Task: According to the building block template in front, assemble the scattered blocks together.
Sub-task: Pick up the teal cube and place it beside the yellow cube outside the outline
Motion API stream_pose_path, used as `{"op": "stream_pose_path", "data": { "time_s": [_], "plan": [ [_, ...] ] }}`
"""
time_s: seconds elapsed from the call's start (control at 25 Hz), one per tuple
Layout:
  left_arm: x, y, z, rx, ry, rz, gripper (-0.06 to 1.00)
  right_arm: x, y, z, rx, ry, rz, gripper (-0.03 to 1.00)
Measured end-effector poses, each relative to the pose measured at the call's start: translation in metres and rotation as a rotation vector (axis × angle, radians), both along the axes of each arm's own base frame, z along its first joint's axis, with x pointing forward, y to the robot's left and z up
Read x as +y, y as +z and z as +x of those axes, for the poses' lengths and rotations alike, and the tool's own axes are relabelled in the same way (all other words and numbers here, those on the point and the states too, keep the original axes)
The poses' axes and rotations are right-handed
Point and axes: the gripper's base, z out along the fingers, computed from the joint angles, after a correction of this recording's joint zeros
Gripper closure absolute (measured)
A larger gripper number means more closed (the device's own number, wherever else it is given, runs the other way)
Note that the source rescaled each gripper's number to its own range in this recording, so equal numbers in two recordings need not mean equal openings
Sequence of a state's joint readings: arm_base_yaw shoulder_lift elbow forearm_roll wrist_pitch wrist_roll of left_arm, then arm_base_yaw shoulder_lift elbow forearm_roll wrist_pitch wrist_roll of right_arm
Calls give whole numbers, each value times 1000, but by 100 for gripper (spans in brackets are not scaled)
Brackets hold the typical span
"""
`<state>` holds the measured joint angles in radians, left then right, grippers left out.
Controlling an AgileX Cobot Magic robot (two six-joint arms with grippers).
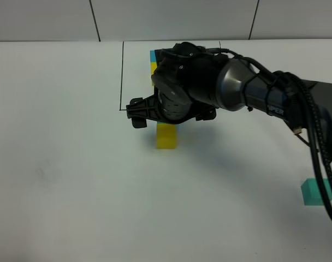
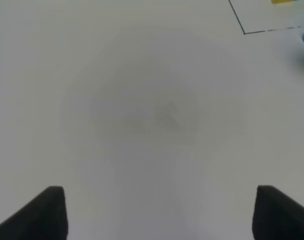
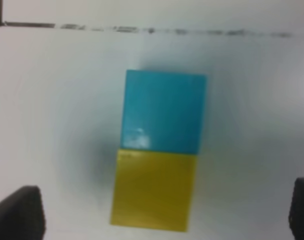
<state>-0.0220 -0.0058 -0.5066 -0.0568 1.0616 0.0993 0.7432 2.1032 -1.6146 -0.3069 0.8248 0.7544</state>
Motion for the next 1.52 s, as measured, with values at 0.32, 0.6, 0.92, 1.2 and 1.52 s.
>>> {"op": "stream_pose_path", "data": {
  "time_s": [0.32,0.6,0.92,1.2,1.52],
  "plan": [
    [0,0,0,0,0,0,8,-72,21,-27,58,28,-56,-3],
    [0,0,0,0,0,0,8,-166,20,-67,108,-121,-74,-3],
    [0,0,0,0,0,0,8,-225,8,-96,170,-248,-93,-3],
    [0,0,0,0,0,0,8,-237,-7,-103,212,-211,-71,-3],
    [0,0,0,0,-1,1,8,-247,-10,-104,233,-177,-59,-3]
  ]
}}
